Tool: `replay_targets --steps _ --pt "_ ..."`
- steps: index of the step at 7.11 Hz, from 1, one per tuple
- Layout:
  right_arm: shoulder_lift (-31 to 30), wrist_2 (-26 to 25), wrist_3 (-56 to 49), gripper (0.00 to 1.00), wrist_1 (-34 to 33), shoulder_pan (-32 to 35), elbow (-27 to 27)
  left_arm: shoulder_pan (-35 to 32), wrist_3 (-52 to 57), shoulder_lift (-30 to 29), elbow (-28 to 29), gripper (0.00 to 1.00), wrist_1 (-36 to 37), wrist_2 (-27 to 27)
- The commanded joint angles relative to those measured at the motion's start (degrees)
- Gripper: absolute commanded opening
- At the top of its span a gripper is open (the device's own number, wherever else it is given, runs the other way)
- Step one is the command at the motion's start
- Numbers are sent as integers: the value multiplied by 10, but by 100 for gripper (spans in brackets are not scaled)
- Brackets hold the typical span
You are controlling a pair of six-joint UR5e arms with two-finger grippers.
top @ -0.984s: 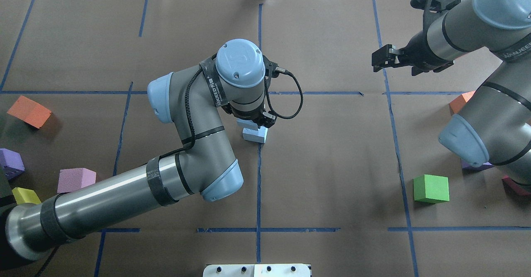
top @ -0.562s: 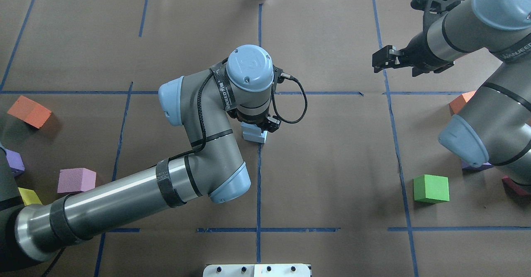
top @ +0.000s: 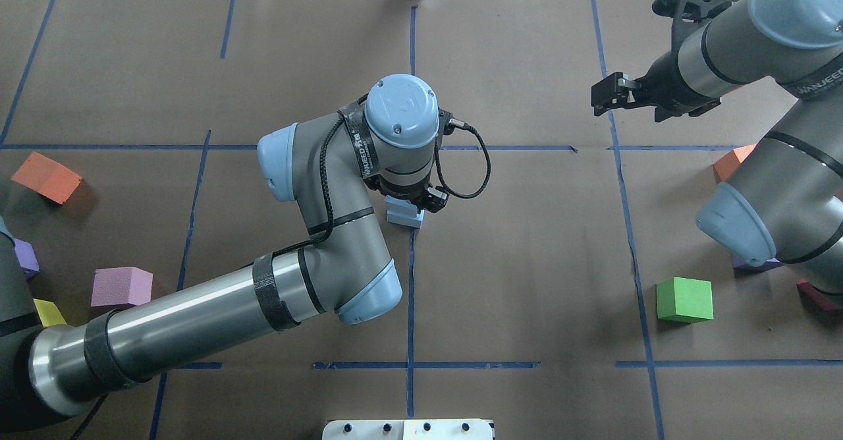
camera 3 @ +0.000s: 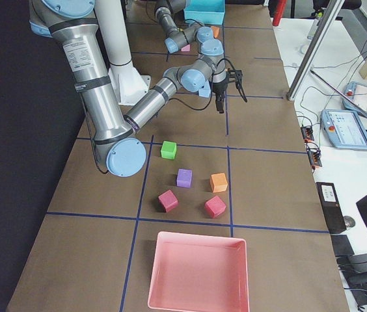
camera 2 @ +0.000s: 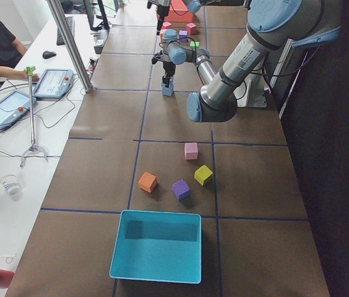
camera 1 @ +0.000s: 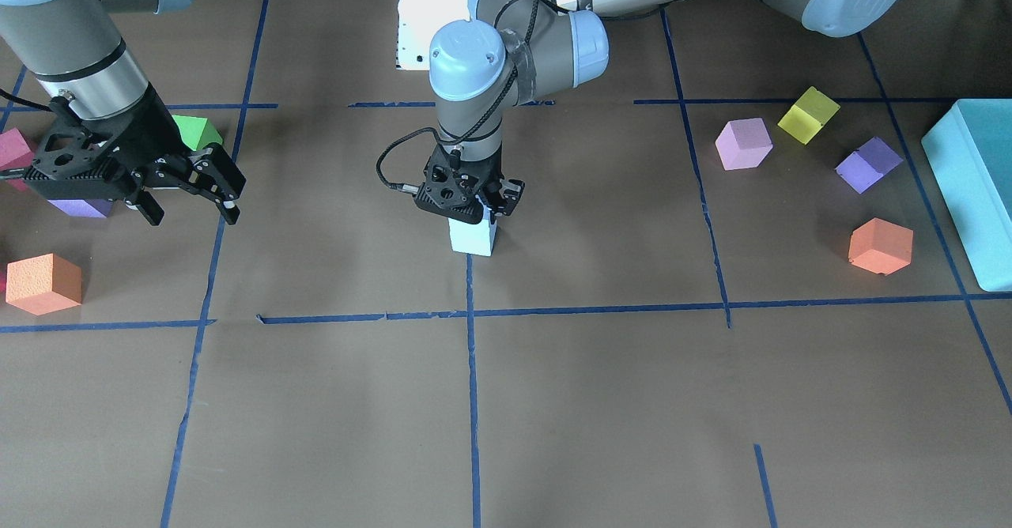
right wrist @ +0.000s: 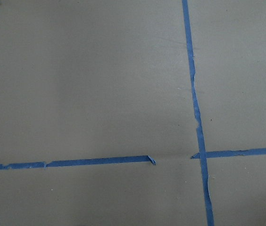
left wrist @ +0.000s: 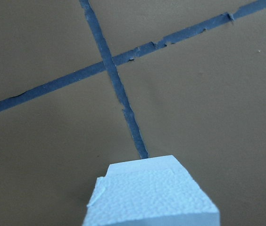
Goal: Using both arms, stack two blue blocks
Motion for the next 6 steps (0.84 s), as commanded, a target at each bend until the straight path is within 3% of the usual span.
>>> replay_targets --steps 1,5,6 --pt "0 -1 1 100 0 -1 -1 0 0 0 -4 26 3 -20" --pt "0 -2 1 100 0 -1 -2 0 0 1 -3 27 4 -20" --pt "0 -2 1 100 0 -1 -1 0 0 1 -3 37 4 -20"
